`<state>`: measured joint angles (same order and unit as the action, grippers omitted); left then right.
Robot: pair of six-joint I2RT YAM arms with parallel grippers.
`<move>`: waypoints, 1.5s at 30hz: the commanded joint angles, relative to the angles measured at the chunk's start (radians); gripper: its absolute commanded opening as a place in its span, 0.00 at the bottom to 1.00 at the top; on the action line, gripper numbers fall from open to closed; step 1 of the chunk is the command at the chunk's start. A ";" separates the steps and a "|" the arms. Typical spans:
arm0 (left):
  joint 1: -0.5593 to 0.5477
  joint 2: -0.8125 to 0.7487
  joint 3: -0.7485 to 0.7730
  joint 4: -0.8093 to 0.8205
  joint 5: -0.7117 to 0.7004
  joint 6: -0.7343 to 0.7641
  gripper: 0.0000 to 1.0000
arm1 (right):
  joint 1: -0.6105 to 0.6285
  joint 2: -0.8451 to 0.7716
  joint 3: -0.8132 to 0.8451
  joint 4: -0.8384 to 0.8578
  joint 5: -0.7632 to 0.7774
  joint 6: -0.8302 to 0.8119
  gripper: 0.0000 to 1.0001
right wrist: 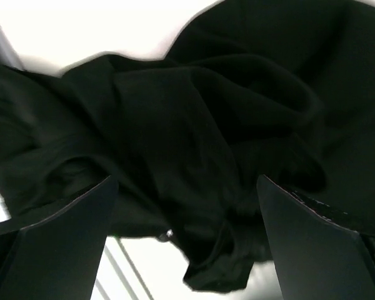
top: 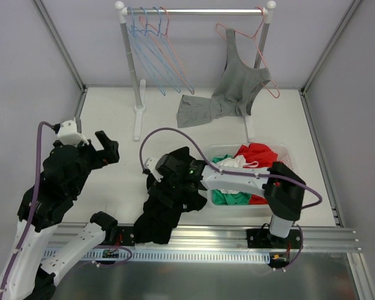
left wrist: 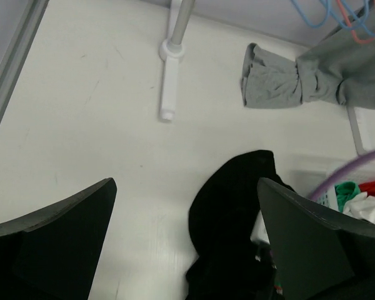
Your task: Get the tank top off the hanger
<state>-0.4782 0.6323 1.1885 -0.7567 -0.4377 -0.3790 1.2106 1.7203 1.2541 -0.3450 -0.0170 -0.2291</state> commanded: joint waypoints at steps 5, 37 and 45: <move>-0.003 -0.175 -0.119 -0.095 0.042 0.063 0.99 | 0.015 0.284 0.143 -0.115 0.050 -0.049 0.99; -0.005 -0.390 -0.417 0.013 -0.012 0.045 0.99 | -0.109 -0.632 0.160 -0.175 0.180 0.045 0.00; -0.003 -0.391 -0.417 0.014 -0.013 0.045 0.99 | -0.221 -0.827 0.126 -0.239 0.167 0.059 0.00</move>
<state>-0.4782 0.2489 0.7750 -0.7818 -0.4301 -0.3485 1.0061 0.9596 1.3762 -0.5755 0.1497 -0.1867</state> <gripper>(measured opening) 0.986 0.110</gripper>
